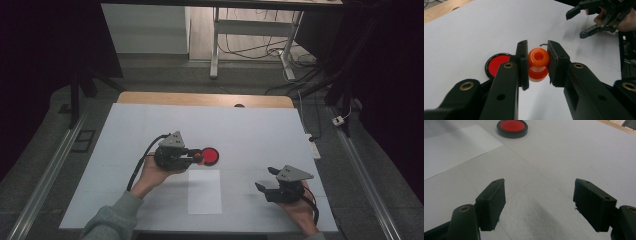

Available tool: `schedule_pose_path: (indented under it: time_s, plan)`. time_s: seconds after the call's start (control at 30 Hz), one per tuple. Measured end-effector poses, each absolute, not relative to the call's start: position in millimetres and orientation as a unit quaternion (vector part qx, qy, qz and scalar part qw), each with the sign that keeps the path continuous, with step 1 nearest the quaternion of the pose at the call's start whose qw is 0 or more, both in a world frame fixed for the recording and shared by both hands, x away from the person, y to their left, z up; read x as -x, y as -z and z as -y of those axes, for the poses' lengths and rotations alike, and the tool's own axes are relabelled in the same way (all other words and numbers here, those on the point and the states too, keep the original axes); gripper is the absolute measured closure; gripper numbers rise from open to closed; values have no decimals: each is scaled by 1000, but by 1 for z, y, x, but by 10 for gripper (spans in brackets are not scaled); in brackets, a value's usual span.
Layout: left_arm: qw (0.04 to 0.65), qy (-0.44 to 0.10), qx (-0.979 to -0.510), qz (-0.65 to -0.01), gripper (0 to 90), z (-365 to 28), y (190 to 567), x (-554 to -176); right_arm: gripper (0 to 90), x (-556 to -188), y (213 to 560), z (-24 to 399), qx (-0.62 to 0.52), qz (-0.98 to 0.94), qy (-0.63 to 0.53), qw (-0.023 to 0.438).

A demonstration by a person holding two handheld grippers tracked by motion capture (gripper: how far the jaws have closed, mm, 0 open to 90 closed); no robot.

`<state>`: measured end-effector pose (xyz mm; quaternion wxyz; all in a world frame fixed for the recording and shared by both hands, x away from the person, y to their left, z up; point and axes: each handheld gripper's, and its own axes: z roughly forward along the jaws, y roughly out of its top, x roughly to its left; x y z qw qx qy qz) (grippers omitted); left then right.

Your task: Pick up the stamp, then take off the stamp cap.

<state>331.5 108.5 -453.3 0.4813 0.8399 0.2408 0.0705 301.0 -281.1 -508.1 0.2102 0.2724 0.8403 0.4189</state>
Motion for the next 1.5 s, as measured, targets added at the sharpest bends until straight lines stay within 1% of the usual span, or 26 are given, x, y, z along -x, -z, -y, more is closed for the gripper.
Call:
schedule_pose_path:
  time_s: [0.27, 1.17, 1.5]
  plan:
    - [476, -67, -846, -233, 726, -100, 456, -329, 254, -301, 508, 281, -273, -840, -418, 213]
    - [473, -65, -847, -232, 726, -96, 458, -330, 254, -299, 506, 277, -267, -837, -429, 212]
    - [471, -64, -848, -233, 725, -94, 460, -331, 258, -298, 502, 267, -257, -835, -444, 197]
